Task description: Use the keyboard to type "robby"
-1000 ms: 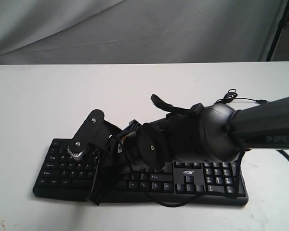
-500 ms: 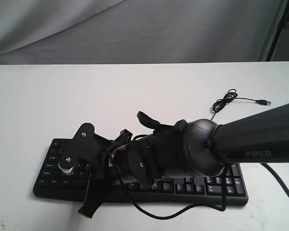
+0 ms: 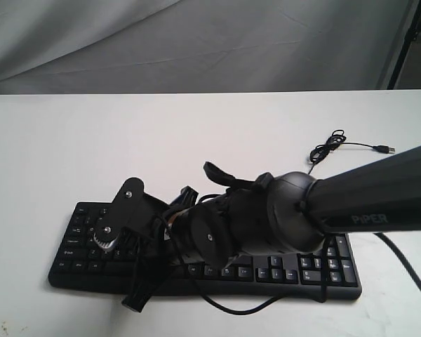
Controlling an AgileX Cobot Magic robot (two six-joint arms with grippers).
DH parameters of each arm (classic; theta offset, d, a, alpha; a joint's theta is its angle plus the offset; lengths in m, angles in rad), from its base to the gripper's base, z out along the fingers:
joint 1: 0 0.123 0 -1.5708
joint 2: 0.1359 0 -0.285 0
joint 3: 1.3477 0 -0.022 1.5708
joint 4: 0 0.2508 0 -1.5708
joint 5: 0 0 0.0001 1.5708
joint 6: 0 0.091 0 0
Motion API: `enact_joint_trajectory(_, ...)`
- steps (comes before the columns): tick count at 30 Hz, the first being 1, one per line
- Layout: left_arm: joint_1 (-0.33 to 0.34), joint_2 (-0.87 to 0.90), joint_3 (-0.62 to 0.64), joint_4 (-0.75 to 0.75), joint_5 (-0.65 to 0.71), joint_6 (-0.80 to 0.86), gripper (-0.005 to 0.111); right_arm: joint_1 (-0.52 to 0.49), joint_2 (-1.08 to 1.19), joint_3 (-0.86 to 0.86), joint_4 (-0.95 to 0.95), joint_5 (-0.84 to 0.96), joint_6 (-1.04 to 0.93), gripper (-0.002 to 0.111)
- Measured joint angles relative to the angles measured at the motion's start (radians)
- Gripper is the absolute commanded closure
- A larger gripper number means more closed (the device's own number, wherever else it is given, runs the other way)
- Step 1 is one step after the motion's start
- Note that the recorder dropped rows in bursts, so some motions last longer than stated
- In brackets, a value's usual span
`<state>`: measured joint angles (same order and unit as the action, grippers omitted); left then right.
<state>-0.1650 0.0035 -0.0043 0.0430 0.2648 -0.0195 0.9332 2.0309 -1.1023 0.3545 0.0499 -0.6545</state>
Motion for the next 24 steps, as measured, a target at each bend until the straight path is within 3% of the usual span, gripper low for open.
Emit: enact_joint_trajectory(24,0.0,0.0,0.0,0.0,0.0,0.0,0.107,0.0,0.0,0.0,-0.002,-0.005,0.0,0.108)
